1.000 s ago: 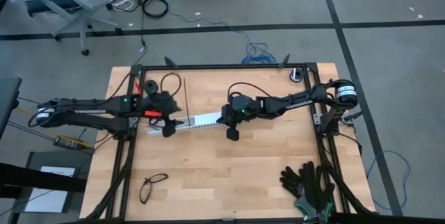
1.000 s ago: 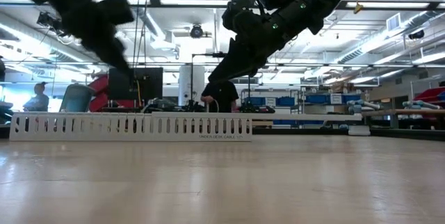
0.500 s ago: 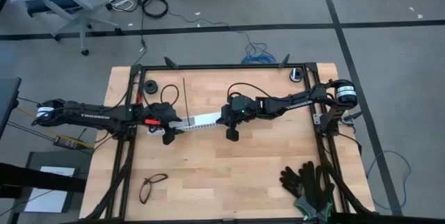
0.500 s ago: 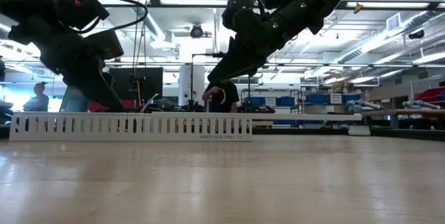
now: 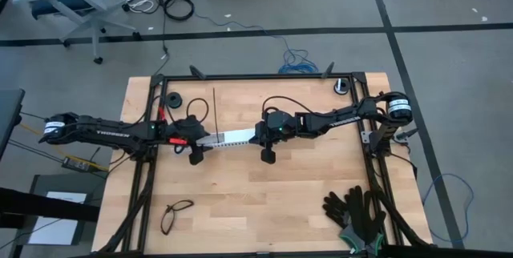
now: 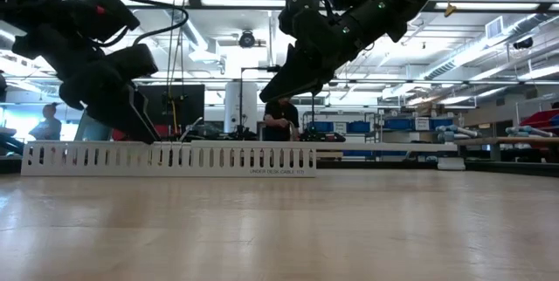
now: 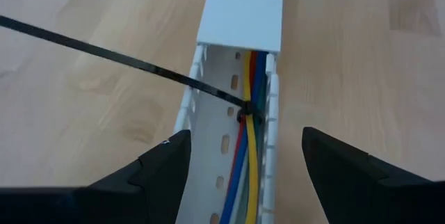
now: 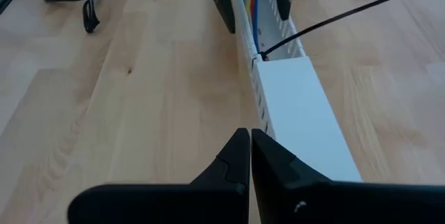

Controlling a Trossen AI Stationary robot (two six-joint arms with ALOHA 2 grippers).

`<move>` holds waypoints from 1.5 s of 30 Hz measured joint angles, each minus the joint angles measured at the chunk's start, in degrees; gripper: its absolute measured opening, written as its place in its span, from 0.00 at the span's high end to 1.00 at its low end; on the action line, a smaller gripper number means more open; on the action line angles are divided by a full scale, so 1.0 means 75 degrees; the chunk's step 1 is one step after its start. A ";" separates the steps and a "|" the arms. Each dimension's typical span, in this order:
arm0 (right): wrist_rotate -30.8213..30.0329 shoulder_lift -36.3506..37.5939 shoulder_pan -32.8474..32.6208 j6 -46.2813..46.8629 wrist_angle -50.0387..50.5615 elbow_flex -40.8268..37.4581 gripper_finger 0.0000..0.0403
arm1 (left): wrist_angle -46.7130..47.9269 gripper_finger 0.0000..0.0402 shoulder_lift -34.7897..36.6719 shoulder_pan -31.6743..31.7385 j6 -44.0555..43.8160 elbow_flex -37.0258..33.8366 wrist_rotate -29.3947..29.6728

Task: Ziptie cables
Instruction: Close the white cable duct using the cover

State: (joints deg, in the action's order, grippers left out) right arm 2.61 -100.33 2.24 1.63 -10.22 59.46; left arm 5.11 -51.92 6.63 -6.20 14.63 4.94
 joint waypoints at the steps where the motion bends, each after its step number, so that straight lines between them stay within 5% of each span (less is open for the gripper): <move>1: 0.0000 0.0000 0.0000 0.0000 0.0000 0.0000 1.00 | -0.0019 0.38 0.0003 0.0000 0.0027 0.0000 0.0016; 23: -0.0003 0.0000 0.0023 0.0032 -0.0030 0.0000 1.00 | 0.0212 0.38 -0.0658 0.0020 0.0799 0.0087 0.0563; 36: -0.0669 -0.0815 0.0562 0.0244 -0.0377 0.0062 1.00 | -0.0548 0.56 -0.1271 0.0020 0.0814 0.0099 0.0518; 45: 0.1096 -0.3040 0.0904 0.0635 -0.1048 0.1782 1.00 | -0.0816 0.57 -0.1282 0.0026 0.0977 0.0058 0.0436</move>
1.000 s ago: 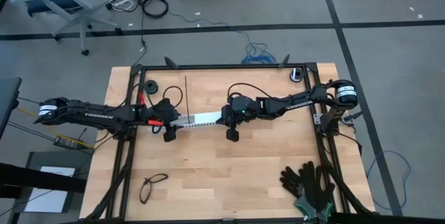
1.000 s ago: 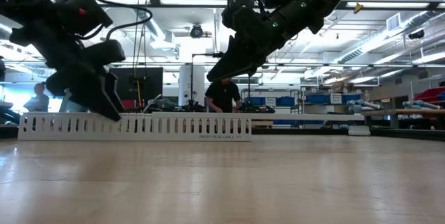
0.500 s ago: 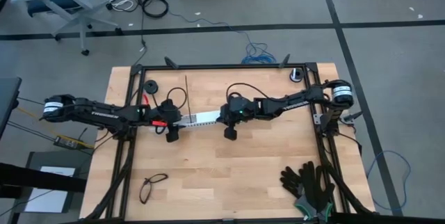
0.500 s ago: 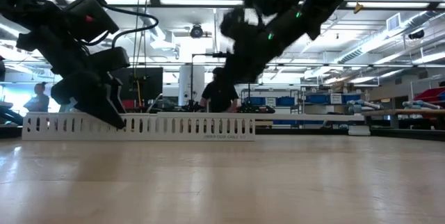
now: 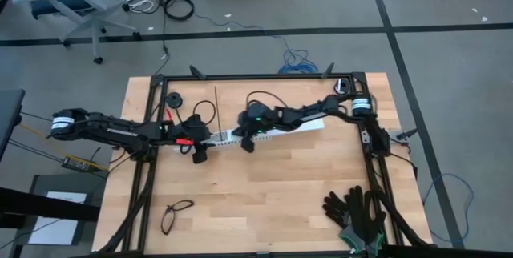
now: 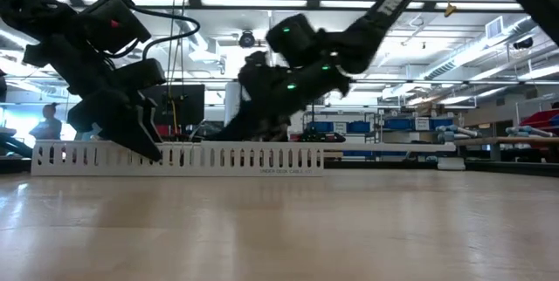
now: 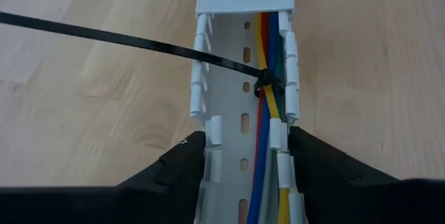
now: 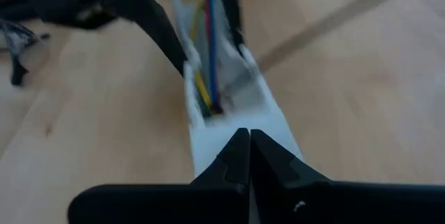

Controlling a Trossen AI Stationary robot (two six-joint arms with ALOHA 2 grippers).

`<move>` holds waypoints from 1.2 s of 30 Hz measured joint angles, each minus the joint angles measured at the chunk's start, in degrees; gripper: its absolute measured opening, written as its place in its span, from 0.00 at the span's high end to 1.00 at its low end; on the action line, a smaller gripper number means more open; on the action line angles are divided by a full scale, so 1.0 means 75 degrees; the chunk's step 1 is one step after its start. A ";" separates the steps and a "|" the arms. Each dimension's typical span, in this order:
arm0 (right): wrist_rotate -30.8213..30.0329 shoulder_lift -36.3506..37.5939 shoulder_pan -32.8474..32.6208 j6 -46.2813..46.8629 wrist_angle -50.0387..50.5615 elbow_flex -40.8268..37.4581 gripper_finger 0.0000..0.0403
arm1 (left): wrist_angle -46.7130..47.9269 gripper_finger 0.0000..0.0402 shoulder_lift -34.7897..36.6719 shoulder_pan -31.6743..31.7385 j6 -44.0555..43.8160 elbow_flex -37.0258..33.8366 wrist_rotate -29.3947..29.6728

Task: Ziptie cables
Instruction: Close the white cable duct using the cover

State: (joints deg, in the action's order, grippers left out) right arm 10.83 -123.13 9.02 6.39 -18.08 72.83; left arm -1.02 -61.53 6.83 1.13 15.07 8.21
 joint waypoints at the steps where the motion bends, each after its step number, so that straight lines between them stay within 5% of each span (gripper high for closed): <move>1: 0.0152 -0.0159 -0.0026 -0.0008 -0.0002 0.0308 1.00 | 0.0000 0.57 0.0002 0.0000 0.0002 0.0000 -0.0007; 5: 0.0249 -0.0436 -0.0185 -0.0595 0.0265 0.1033 1.00 | -0.0076 0.57 -0.0006 -0.0002 -0.0009 0.0002 -0.0065; 10: -0.0216 0.0463 -0.0306 -0.1194 0.0846 0.0886 1.00 | -0.0064 0.57 -0.0004 -0.0008 -0.0030 0.0012 -0.0163; 19: -0.1637 0.2056 -0.0189 -0.1068 0.4170 0.0189 1.00 | -0.0063 0.57 -0.0001 -0.0006 -0.0036 0.0015 -0.0131; 24: -0.0624 0.1225 0.0128 -0.0740 0.3250 0.0097 1.00 | -0.0031 0.57 0.0011 -0.0006 -0.0040 0.0007 -0.0106; 30: 0.0337 -0.0096 0.0153 -0.0817 0.2164 0.1296 1.00 | -0.0047 0.57 0.0011 -0.0003 -0.0059 0.0009 -0.0108; 36: 0.0011 0.0397 -0.0008 -0.1418 0.2617 0.1440 1.00 | -0.0111 0.57 -0.0004 -0.0006 -0.0179 0.0015 -0.0183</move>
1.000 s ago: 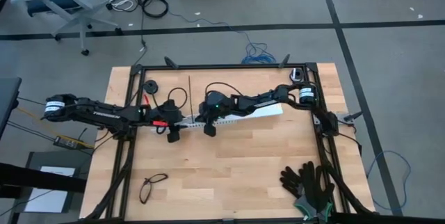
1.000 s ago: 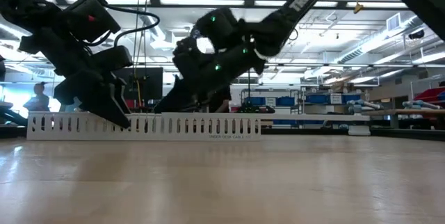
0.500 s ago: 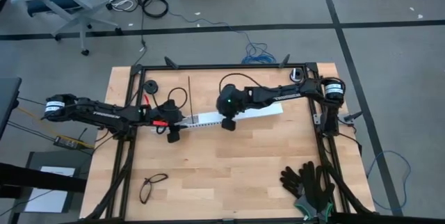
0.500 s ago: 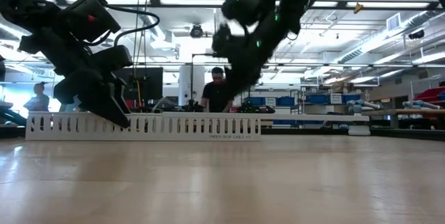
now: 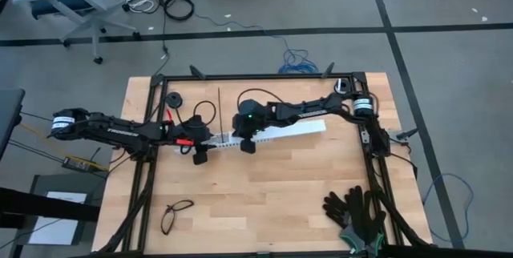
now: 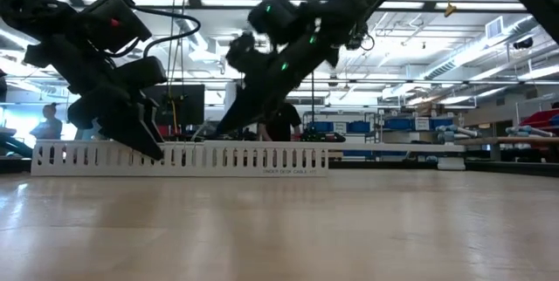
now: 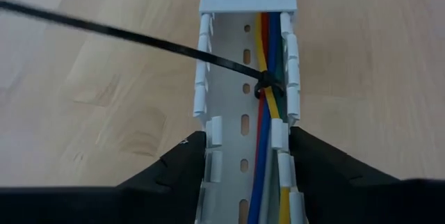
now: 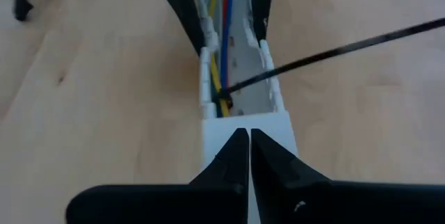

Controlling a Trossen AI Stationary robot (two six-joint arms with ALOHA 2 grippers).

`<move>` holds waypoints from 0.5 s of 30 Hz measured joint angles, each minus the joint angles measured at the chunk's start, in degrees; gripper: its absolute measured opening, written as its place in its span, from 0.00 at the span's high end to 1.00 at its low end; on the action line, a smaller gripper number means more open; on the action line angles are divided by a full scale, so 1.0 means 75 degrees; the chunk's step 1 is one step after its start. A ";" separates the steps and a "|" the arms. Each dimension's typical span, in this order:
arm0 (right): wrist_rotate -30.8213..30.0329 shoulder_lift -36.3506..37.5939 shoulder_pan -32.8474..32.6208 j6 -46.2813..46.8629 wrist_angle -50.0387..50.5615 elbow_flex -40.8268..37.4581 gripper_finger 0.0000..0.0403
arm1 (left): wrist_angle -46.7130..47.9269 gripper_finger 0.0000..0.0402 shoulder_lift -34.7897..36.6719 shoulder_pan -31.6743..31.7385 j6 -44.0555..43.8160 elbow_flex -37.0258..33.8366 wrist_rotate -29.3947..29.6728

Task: Ziptie cables
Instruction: Close the white cable duct using the cover

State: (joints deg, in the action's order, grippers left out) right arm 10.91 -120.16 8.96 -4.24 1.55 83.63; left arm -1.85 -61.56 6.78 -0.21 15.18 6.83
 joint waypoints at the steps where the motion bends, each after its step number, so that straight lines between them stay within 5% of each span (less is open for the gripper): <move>1: -0.0091 0.0170 -0.0014 -0.0083 0.0064 -0.0041 1.00 | 0.0019 0.57 0.0000 0.0001 -0.0024 0.0000 0.0033; 15: -0.0860 0.1996 -0.0242 0.0221 0.0457 -0.1520 1.00 | -0.0626 0.55 0.0000 0.0000 -0.0292 0.0003 -0.0287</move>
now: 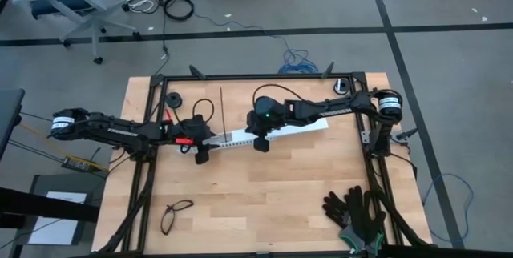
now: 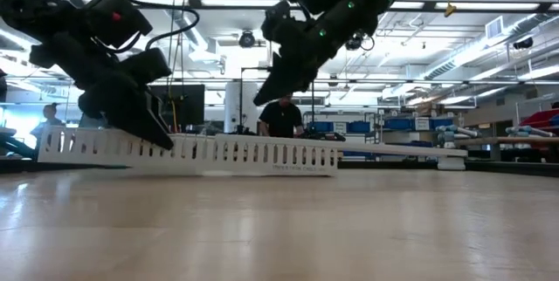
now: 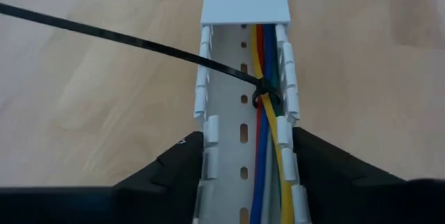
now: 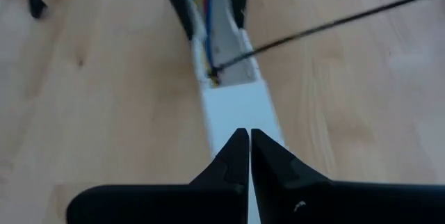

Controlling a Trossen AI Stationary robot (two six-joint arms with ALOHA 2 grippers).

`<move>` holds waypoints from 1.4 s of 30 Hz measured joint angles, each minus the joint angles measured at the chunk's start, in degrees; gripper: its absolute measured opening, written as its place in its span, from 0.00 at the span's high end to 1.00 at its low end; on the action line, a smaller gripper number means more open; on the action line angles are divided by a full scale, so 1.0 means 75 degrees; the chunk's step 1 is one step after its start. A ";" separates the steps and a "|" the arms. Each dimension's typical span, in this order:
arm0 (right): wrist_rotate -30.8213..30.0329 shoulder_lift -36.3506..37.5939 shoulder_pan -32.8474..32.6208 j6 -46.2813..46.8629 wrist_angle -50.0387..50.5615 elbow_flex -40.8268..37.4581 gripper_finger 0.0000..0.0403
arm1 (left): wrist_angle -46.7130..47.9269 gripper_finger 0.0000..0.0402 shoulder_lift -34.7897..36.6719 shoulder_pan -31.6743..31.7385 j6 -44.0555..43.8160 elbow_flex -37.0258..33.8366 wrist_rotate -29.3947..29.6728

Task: Ziptie cables
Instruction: Close the white cable duct using the cover

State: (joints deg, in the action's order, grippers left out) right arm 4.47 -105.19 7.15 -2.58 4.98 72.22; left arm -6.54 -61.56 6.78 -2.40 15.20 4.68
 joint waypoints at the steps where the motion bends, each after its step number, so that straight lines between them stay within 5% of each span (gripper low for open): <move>1: -0.0049 0.0000 -0.0001 0.0021 0.0006 -0.0038 1.00 | -0.0089 0.53 0.0000 -0.0003 -0.0059 0.0000 -0.0076; 15: -0.0051 -0.0026 -0.0011 0.0134 -0.0175 -0.0087 1.00 | -0.0265 0.31 -0.0235 -0.0005 -0.0147 0.0006 -0.0089; 33: -0.0052 -0.0026 -0.0011 0.0200 0.0180 -0.0244 1.00 | -0.2750 0.37 -0.2412 -0.0002 -0.0144 0.0012 -0.0291; 42: -0.0052 -0.0029 -0.0011 0.0719 -0.0353 -0.1111 1.00 | -0.2885 0.53 -0.2579 -0.0004 -0.0133 0.0015 -0.0290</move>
State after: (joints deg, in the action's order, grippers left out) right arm 4.08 -105.41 7.07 2.81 2.33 63.89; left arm -28.18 -80.90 6.75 -3.40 15.31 2.50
